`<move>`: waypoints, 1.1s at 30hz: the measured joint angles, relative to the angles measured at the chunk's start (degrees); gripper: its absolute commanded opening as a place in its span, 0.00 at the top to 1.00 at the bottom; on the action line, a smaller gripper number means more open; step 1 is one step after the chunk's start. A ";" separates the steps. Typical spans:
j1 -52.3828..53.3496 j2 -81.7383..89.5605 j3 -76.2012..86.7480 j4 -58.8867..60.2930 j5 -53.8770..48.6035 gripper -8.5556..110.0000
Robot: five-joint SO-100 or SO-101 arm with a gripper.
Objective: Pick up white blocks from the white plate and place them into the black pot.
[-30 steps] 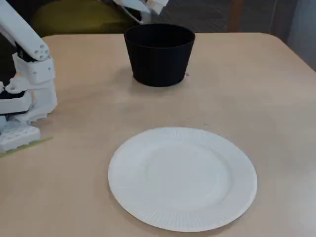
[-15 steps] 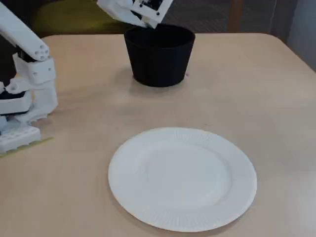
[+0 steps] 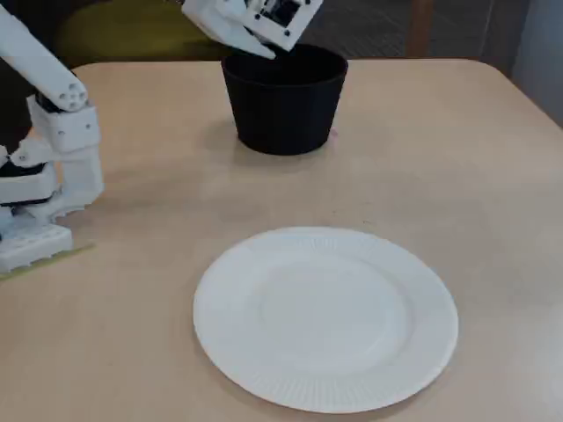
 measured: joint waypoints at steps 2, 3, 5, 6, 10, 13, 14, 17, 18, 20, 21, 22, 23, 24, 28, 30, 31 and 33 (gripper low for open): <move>3.52 0.00 -6.86 7.47 -0.62 0.95; 5.98 0.00 -11.25 12.13 -0.70 0.95; 11.25 0.00 -20.65 20.83 -0.70 0.95; 14.50 0.09 -25.58 25.22 -0.44 0.95; 27.25 5.62 -37.79 38.06 0.70 0.95; 32.52 15.38 -36.39 40.96 0.70 0.95; 32.61 19.34 -34.10 40.96 0.70 0.95; 31.99 29.09 -23.91 40.25 0.70 0.95; 31.90 32.34 -19.95 39.46 0.70 0.95; 31.99 37.79 -11.69 36.83 0.70 0.95; 31.73 40.08 -7.82 35.33 0.70 0.95; 31.29 42.10 -4.13 33.66 0.70 0.95; 30.67 43.77 -0.53 32.17 0.70 0.95; 29.97 45.00 2.90 30.41 0.70 0.95; 29.09 47.46 15.29 23.64 0.70 0.95; 29.18 47.81 21.27 20.65 0.70 0.95; 29.27 48.25 24.26 19.25 0.70 0.95; 29.36 50.71 30.59 17.05 0.70 0.95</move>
